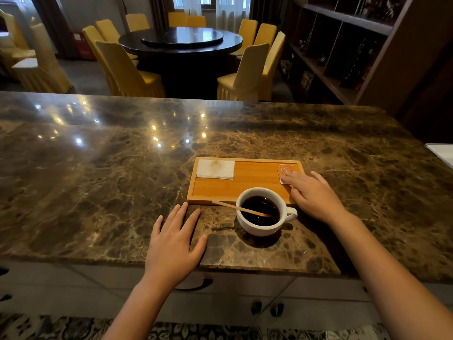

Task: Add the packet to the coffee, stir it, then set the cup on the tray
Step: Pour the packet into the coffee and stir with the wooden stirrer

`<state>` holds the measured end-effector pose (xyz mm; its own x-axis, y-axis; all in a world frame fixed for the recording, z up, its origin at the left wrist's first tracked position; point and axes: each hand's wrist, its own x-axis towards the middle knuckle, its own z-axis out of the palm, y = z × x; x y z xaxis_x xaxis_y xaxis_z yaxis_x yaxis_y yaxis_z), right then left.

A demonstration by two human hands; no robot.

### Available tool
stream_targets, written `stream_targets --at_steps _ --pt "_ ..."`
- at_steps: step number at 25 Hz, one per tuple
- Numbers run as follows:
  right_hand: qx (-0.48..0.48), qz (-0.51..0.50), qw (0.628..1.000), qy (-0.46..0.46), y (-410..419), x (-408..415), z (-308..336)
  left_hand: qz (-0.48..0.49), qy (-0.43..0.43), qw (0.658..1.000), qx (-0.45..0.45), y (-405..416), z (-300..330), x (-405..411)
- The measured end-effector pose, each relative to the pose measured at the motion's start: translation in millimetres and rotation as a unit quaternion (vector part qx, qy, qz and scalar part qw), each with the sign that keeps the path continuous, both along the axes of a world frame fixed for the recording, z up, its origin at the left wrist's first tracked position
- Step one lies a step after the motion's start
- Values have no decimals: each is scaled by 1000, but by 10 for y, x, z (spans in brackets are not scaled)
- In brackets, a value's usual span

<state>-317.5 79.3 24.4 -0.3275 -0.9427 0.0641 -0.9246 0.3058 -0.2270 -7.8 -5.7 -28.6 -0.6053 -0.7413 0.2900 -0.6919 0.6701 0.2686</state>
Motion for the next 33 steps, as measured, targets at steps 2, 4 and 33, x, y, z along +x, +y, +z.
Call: stream_targets --at_steps 2,4,33 --pt "0 -9 1000 -1 -28 -30 16 0 -2 1000 -1 -3 -6 1" --pt "-2 -12 1000 -4 -29 -58 34 0 -3 1000 -1 -6 -11 1" --pt "-179 95 972 -118 -26 1048 688 -4 5 1000 3 -9 -13 -9"
